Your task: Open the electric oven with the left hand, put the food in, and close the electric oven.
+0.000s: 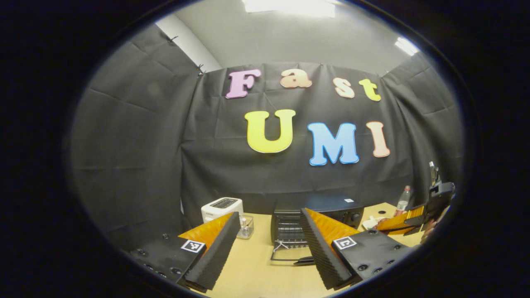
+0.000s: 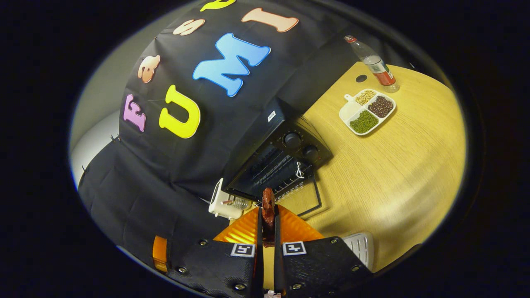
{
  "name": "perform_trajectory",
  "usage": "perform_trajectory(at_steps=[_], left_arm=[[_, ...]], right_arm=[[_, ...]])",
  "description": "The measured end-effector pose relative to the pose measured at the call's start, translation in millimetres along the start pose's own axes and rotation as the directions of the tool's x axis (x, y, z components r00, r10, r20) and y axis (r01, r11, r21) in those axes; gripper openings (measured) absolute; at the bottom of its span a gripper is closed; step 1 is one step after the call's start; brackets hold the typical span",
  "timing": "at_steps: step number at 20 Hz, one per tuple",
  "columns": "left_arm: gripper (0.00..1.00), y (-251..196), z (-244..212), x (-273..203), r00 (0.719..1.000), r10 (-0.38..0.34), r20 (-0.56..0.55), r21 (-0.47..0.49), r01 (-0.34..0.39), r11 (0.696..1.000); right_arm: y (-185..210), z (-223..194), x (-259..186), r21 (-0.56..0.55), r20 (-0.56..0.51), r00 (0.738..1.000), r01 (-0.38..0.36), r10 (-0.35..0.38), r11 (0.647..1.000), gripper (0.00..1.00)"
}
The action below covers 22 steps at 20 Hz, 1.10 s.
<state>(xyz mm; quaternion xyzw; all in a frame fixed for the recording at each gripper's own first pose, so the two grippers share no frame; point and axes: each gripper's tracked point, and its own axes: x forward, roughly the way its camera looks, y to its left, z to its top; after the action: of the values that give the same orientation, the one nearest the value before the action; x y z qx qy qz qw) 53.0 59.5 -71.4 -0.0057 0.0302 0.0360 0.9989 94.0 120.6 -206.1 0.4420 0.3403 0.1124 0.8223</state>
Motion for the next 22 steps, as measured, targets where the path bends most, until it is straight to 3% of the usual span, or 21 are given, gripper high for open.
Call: perform_trajectory(at_steps=[4,5,12,13,14,15,16,18,22], left_arm=[[1.00,21.4,-6.5,18.0,1.000,0.006,-0.016,0.003,-0.006,1.000],[0.97,26.5,-7.9,22.9,1.000,0.007,-0.020,0.007,-0.006,1.000],[0.97,59.0,-21.2,61.6,0.999,0.004,-0.046,0.031,-0.003,1.000],[1.00,64.5,-22.6,66.8,0.999,0.007,-0.049,0.036,-0.005,0.999],[0.97,69.7,-23.5,72.4,0.999,0.010,-0.051,0.038,-0.008,0.999],[1.00,74.4,-26.2,76.7,0.998,0.013,-0.057,0.040,-0.010,0.999],[0.97,79.5,-28.6,81.1,0.998,0.017,-0.064,0.044,-0.014,0.999],[1.00,89.9,-37.0,88.7,0.996,0.029,-0.082,0.051,-0.025,0.998],[0.97,107.2,-44.6,95.4,0.993,0.056,-0.105,0.072,-0.048,0.996]], right_arm=[[12.7,0.6,32.2,0.031,0.023,1.000,-0.015,0.014,0.999,0.10],[15.7,-0.2,40.6,0.041,0.029,0.999,-0.022,0.020,0.999,0.10],[27.8,-2.2,107.0,0.037,0.091,0.996,-0.031,0.027,0.999,0.10],[28.3,-3.1,115.6,0.043,0.095,0.995,-0.028,0.024,0.999,0.10],[28.1,-2.1,125.6,0.047,0.101,0.995,-0.024,0.020,0.999,0.10],[28.0,-1.7,135.2,0.050,0.106,0.994,-0.024,0.019,0.998,0.10],[27.7,0.6,143.8,0.052,0.117,0.993,-0.026,0.020,0.998,0.10],[31.8,9.5,161.2,0.039,0.163,0.986,-0.039,0.032,0.998,0.10],[32.7,15.9,189.3,-0.012,0.228,0.973,-0.039,0.040,0.999,0.10]])
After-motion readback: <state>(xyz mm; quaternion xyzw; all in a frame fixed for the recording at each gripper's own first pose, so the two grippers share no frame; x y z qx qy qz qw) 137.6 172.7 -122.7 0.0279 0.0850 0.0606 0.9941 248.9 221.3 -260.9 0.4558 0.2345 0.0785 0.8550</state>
